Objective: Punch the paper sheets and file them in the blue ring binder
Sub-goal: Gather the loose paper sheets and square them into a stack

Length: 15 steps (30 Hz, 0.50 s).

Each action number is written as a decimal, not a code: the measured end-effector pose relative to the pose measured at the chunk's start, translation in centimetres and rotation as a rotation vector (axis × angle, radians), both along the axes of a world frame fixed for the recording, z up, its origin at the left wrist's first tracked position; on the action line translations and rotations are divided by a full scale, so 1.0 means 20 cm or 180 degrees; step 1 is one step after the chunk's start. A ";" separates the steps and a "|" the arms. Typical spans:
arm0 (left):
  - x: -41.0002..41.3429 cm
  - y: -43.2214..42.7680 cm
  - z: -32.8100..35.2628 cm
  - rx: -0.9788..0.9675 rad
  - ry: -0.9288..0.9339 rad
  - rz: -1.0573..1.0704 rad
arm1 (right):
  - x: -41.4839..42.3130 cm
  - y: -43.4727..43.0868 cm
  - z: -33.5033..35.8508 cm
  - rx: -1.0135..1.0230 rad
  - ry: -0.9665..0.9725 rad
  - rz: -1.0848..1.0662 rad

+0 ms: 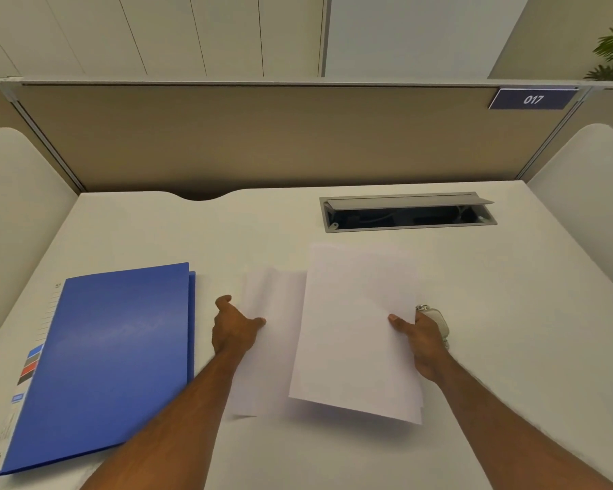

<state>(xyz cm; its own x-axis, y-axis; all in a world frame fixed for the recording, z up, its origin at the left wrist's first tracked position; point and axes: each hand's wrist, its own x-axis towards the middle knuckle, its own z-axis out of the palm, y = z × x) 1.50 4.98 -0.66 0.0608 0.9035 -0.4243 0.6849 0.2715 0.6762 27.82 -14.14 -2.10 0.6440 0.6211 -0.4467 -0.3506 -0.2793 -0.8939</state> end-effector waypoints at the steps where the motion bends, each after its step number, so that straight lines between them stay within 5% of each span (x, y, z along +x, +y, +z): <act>1: -0.02 0.01 0.00 0.0001 -0.0255 -0.0113 | -0.02 0.01 0.00 0.0024 0.0045 0.0050; 7: -0.10 -0.02 0.05 -0.0453 -0.1417 -0.0213 | -0.15 0.09 0.00 -0.0028 0.0161 0.0341; 15: -0.09 -0.08 0.07 -0.0905 -0.1897 -0.0230 | -0.33 0.26 0.00 -0.0215 -0.0572 0.0720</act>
